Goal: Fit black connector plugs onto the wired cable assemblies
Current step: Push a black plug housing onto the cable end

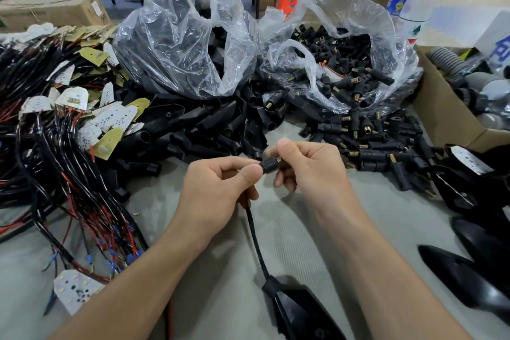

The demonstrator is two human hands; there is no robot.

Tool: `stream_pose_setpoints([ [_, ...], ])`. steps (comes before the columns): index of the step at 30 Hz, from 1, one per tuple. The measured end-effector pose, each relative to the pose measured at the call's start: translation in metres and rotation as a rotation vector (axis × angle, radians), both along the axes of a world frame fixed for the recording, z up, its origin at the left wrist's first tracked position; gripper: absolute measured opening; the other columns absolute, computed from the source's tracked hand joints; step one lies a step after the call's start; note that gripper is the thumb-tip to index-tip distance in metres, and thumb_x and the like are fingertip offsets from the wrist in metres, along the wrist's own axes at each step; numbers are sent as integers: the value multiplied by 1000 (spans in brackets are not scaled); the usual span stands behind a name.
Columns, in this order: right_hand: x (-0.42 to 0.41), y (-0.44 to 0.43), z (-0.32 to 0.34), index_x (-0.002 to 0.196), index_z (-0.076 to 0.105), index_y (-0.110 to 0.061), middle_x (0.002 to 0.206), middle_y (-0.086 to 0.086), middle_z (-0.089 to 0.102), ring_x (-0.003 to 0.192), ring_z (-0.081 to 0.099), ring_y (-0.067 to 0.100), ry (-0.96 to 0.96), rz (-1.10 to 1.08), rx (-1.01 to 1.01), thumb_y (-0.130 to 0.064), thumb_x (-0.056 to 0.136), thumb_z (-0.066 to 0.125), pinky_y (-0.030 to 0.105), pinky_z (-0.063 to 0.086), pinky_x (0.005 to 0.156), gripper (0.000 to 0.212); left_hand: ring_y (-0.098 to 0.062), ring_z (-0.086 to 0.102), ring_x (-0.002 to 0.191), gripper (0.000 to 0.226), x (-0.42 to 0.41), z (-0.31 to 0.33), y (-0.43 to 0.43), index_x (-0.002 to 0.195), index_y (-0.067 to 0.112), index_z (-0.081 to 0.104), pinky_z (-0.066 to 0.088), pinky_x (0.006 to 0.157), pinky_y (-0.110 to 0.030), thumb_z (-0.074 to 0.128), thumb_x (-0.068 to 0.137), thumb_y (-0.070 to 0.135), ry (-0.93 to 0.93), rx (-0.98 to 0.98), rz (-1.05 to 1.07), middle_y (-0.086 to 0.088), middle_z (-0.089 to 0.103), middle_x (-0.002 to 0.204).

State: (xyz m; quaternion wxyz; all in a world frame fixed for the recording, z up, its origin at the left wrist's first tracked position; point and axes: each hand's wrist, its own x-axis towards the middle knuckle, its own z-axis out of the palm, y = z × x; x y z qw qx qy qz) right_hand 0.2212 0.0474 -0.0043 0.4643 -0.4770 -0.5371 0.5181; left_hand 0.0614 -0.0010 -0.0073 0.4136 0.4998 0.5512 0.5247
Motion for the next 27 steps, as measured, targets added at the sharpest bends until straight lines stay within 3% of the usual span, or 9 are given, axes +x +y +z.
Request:
stream_pose_setpoints([
  [3, -1, 2, -5, 77, 76, -21, 58, 5, 70, 46, 56, 13, -139, -70, 83, -56, 90, 55, 31, 41, 54, 43, -12, 65, 51, 9, -2, -3, -2, 79, 36, 80, 49, 51, -21, 78, 87, 35, 125, 9, 38, -1, 73, 62],
  [6, 0, 4, -4, 73, 74, -19, 51, 6, 65, 43, 50, 12, -107, -102, 86, -53, 92, 53, 28, 39, 50, 44, -4, 68, 57, 20, -2, -4, -4, 74, 45, 76, 50, 52, -18, 68, 77, 63, 340, 43, 70, 15, 73, 64],
  [9, -1, 4, -1, 69, 71, -15, 47, 6, 61, 39, 45, 15, -35, -50, 70, -42, 95, 57, 24, 38, 43, 40, -7, 68, 58, 25, 3, -4, -6, 75, 39, 75, 49, 54, -16, 70, 77, 63, 310, 94, 65, 12, 72, 65],
  [13, 1, 3, 5, 64, 71, -15, 44, 5, 55, 36, 39, 11, 39, -40, 74, -31, 100, 58, 18, 33, 39, 41, -16, 70, 56, 14, 7, -1, -8, 93, 39, 75, 53, 54, -21, 83, 82, 40, 90, 12, -43, -1, 75, 68],
  [16, 1, 3, 7, 61, 71, -16, 44, 4, 52, 36, 36, 11, 115, -127, 46, -28, 101, 57, 18, 31, 39, 44, -17, 65, 53, 18, 8, 5, -8, 100, 32, 80, 54, 55, -23, 82, 85, 23, -44, -48, -141, -9, 73, 65],
  [24, 0, 3, 6, 52, 66, -21, 45, -2, 55, 40, 43, 15, 146, -334, -9, -32, 97, 59, 26, 34, 44, 47, -21, 64, 55, 20, 10, 17, -9, 107, 19, 80, 53, 58, -31, 67, 91, 22, -141, -228, -364, -14, 71, 69],
  [27, 1, 4, 6, 48, 63, -20, 46, -2, 56, 40, 44, 16, 124, -341, 2, -38, 95, 58, 28, 36, 44, 50, -17, 65, 55, 33, 10, 19, -10, 105, 8, 78, 53, 53, -26, 57, 93, 29, -347, -326, -472, -12, 71, 71],
])
